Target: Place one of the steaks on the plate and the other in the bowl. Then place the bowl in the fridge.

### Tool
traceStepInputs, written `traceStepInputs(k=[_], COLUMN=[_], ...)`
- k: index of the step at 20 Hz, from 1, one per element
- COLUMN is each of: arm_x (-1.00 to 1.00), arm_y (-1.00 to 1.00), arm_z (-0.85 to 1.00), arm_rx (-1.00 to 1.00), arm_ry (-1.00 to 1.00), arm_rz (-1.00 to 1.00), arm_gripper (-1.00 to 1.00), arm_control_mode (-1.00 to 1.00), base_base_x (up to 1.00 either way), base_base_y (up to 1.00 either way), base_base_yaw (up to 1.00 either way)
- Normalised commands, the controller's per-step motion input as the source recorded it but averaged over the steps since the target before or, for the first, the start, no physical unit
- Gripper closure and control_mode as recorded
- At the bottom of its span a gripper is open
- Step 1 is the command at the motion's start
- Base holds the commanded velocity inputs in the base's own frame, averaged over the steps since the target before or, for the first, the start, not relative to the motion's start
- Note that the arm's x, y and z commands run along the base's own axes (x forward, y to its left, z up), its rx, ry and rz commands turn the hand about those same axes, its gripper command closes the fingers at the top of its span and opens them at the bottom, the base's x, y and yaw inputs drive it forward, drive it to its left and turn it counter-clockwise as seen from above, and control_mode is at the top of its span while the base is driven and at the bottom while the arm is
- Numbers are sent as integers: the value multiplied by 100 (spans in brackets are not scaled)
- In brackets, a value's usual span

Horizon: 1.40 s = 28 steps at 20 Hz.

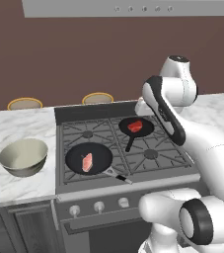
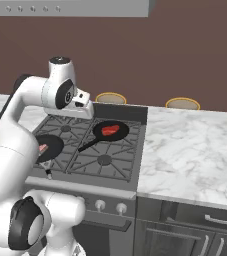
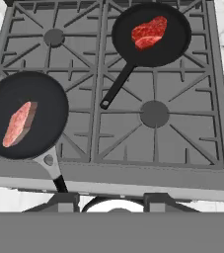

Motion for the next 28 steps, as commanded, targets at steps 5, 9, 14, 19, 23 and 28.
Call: traceStepInputs(k=[5,9,14,19,23,28], arm_x=[40,61,40,42,43,37], arm_y=[0,-9,-9,-29,-37,-34], arm_z=[0,0,-6,-40,-52,-28], arm_rx=[0,0,0,-1,-3,-3], arm_ry=[0,5,8,22,22,11], arm_rz=[0,0,-5,-27,-25,-10], arm_gripper=[-100,-100,-100,-100,-100,-100], arm_control_mode=[-100,-100,-100,-100,-100,-100], base_base_x=[0,0,0,0,0,0], base_base_y=[0,0,0,0,0,0], base_base_yaw=[0,0,0,0,0,0])
